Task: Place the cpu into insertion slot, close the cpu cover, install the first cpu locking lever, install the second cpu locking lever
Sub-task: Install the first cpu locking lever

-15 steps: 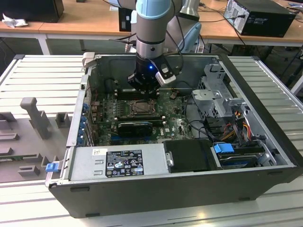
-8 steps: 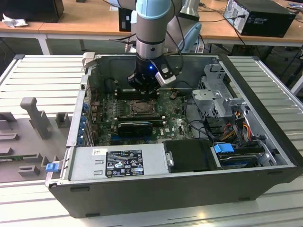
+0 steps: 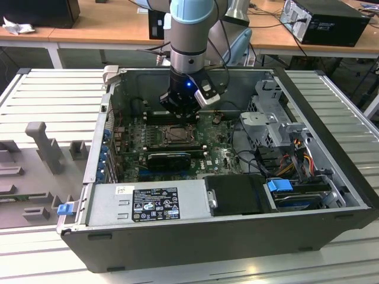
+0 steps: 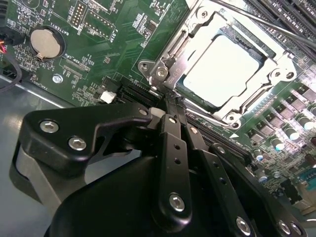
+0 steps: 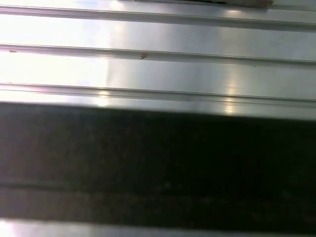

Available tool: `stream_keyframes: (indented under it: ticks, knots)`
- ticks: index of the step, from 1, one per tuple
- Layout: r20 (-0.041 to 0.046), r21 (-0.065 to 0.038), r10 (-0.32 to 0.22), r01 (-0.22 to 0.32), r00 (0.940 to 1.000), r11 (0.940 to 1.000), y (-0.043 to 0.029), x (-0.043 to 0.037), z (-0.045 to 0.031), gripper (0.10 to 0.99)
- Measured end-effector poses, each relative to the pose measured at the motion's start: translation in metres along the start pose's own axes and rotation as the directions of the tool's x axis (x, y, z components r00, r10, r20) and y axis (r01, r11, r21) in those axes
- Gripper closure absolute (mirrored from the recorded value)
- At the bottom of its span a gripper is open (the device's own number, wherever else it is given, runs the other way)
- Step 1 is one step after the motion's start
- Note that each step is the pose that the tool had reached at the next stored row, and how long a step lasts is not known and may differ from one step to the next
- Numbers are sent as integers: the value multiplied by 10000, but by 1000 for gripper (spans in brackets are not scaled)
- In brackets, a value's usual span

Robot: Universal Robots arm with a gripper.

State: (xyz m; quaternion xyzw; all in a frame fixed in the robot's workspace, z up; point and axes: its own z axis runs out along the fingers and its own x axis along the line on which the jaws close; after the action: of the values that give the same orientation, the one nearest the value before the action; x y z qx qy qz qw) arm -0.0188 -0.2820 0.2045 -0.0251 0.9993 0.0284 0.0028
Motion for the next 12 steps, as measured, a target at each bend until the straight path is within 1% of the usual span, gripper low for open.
stream_keyframes:
  ticks: [2,6,10,12]
  knots:
    - [-5,73,2,-2,10000,10000,-1,1,-1,980]
    - [-6,101,1,-1,10000,9999,0,0,-1,980]
    - [-13,256,0,0,10000,9997,-1,-1,10,980]
    - [-18,287,-2,2,10000,9996,-2,-1,17,980]
